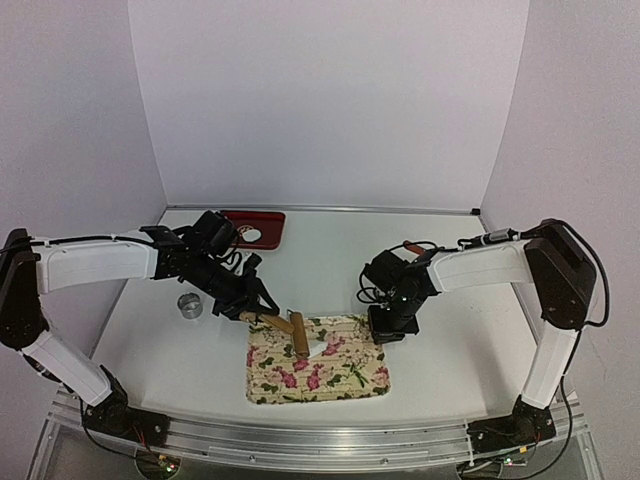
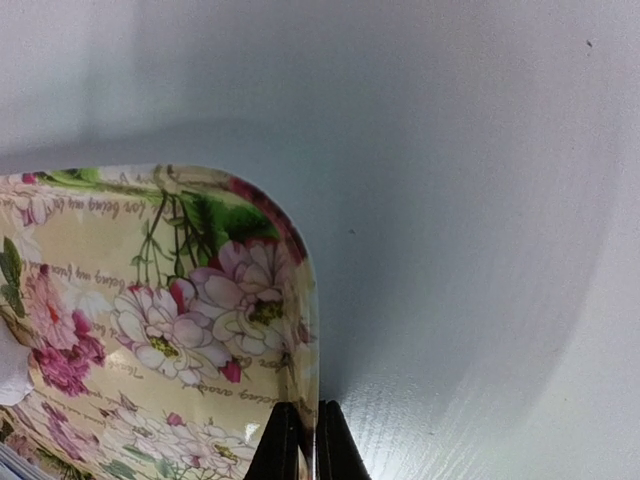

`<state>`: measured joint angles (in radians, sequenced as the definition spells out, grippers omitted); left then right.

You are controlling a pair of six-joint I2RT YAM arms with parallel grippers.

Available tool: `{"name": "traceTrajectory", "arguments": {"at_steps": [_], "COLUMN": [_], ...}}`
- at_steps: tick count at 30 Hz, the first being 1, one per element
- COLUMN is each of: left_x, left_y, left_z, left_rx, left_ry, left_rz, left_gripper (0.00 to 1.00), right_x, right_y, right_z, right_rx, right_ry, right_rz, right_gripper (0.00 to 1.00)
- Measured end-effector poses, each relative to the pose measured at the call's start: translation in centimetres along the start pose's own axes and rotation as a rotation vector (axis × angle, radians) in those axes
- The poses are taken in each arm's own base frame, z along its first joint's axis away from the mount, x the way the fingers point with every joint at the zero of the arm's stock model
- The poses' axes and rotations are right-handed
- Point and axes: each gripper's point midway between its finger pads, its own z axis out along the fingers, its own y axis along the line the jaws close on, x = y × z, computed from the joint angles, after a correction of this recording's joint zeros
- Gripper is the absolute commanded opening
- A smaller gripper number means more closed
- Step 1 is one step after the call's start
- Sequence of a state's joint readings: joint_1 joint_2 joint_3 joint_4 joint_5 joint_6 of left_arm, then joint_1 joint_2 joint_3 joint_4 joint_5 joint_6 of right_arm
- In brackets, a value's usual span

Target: Roll out the dumpling wrappers from the dough

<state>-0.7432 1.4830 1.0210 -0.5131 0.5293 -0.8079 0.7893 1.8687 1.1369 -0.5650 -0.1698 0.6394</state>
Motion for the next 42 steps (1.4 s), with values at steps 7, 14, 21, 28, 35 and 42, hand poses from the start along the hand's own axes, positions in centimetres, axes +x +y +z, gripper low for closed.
{"name": "traceTrajectory", "arguments": {"at_steps": [7, 14, 21, 28, 35, 42], "left_x": [1.1, 0.7, 0.8, 0.7, 0.7, 0.8], "left_y": [-0.1, 0.3, 1.2, 1.3, 1.2, 0.9], "left_z": [0.8, 1.3, 1.6, 1.8, 1.9, 2.4], "left_rx": [-0.020, -0.066, -0.109, -0.115, -0.117, -0.122], "left_ry": [0.040, 0.057, 0.077, 0.081, 0.081, 0.070], "left_rz": [0.005, 0.017, 0.035, 0.058, 0.062, 0.078], "left_gripper": [0.00, 0.00, 0.00, 0.00, 0.00, 0.00], "right_x": [-0.4, -0.4, -0.4, -0.4, -0.4, -0.4], "right_y": [1.3, 1.5, 1.5, 1.5, 1.5, 1.5], "right_z": [0.3, 0.3, 0.3, 0.3, 0.3, 0.3], "right_rx": [-0.011, -0.010, -0.003, 0.001, 0.008, 0.014], "right_ry": [-0.006, -0.008, -0.014, -0.015, -0.020, -0.025], "right_rz": [-0.020, -0.017, -0.015, -0.017, -0.020, -0.021], "right_gripper": [0.00, 0.00, 0.00, 0.00, 0.00, 0.00]}}
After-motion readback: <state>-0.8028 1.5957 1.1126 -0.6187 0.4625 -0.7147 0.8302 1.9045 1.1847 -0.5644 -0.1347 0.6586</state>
